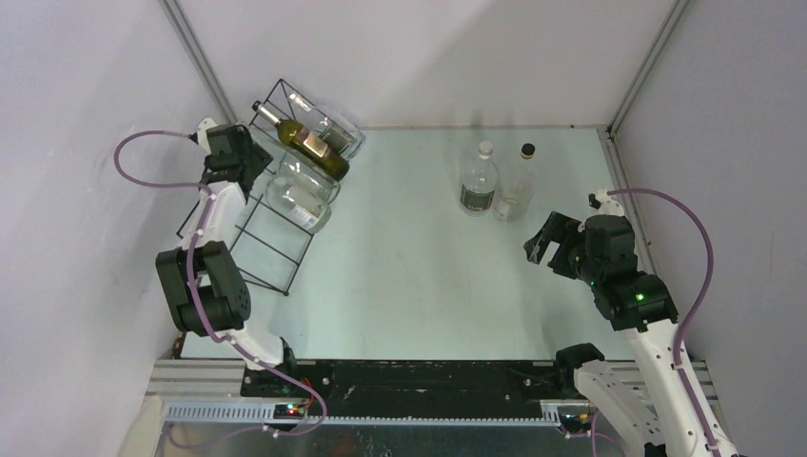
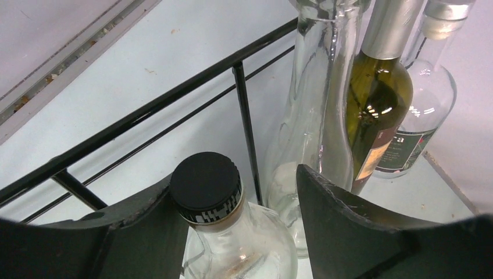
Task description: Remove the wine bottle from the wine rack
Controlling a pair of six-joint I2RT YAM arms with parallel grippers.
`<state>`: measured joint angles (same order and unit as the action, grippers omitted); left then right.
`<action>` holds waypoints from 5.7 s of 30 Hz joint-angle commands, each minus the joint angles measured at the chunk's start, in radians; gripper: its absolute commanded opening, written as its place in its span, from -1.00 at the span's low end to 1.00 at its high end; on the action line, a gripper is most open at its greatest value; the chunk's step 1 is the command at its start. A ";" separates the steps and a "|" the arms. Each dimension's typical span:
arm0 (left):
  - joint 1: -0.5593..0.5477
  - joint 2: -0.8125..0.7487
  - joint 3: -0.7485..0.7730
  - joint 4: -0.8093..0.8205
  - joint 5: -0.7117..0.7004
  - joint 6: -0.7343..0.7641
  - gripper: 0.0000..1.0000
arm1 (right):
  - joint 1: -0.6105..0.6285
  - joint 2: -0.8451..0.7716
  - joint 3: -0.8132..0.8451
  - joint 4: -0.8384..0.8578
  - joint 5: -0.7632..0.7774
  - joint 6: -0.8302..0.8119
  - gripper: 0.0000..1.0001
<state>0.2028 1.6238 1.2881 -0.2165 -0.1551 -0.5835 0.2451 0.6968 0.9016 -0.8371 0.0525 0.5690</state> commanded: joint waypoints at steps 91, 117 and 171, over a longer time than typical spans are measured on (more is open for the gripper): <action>-0.535 -0.468 -0.187 0.185 -0.222 0.324 -1.00 | -0.004 -0.114 -0.033 -0.052 -0.002 0.028 0.83; -1.115 -0.451 -0.268 0.237 -0.403 0.306 -1.00 | -0.005 -0.181 -0.015 -0.072 -0.010 0.038 0.82; -1.468 -0.353 -0.177 0.142 -0.462 0.239 0.81 | -0.005 -0.137 0.028 -0.107 -0.075 -0.031 0.93</action>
<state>-1.2564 1.2789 0.9993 -0.0525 -0.5987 -0.3729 0.2440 0.5396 0.8715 -0.9401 -0.0124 0.5854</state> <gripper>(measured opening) 0.855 0.967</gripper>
